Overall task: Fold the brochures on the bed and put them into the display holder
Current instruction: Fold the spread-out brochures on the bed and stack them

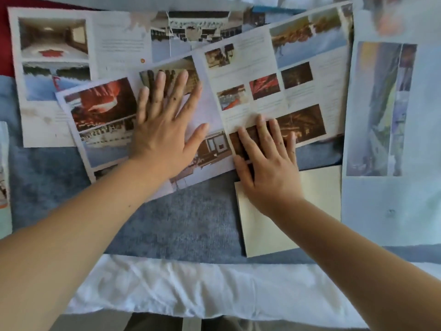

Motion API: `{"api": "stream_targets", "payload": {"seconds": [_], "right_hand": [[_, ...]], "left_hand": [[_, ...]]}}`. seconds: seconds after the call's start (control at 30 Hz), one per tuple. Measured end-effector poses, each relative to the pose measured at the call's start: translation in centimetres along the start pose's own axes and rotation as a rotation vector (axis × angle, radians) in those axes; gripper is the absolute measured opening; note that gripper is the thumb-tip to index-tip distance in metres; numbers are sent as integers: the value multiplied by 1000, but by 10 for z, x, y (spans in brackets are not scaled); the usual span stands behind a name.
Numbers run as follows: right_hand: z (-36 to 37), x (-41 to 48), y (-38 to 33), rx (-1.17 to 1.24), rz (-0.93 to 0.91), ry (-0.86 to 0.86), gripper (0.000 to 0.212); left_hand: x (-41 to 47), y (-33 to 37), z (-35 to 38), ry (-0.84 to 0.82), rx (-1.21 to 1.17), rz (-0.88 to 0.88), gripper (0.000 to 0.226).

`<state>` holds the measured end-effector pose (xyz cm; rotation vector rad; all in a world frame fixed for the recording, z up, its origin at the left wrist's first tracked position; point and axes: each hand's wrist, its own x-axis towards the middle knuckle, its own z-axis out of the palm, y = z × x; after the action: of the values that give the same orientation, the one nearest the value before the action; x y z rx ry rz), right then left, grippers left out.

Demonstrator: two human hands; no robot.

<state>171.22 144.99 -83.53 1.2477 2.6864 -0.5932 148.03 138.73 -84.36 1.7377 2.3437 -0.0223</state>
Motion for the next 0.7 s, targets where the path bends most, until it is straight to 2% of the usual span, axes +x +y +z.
{"api": "stream_targets", "payload": {"seconds": [0.07, 0.13, 0.3, 0.43, 0.7], "right_hand": [[-1, 2, -10, 0, -145, -16, 52], [-5, 8, -18, -6, -199, -7, 45], [-14, 41, -35, -36, -45, 19, 62], [-12, 72, -55, 2, 18, -37, 65], [-9, 117, -101, 60, -146, -139, 62]], "left_hand": [[13, -5, -2, -15, 2, -20, 74], [19, -12, -1, -35, 14, -25, 74], [3, -23, 2, -44, -22, -51, 73], [-29, -13, 8, -61, -48, -144, 71], [-94, 43, 11, -59, -175, -282, 64]]}}
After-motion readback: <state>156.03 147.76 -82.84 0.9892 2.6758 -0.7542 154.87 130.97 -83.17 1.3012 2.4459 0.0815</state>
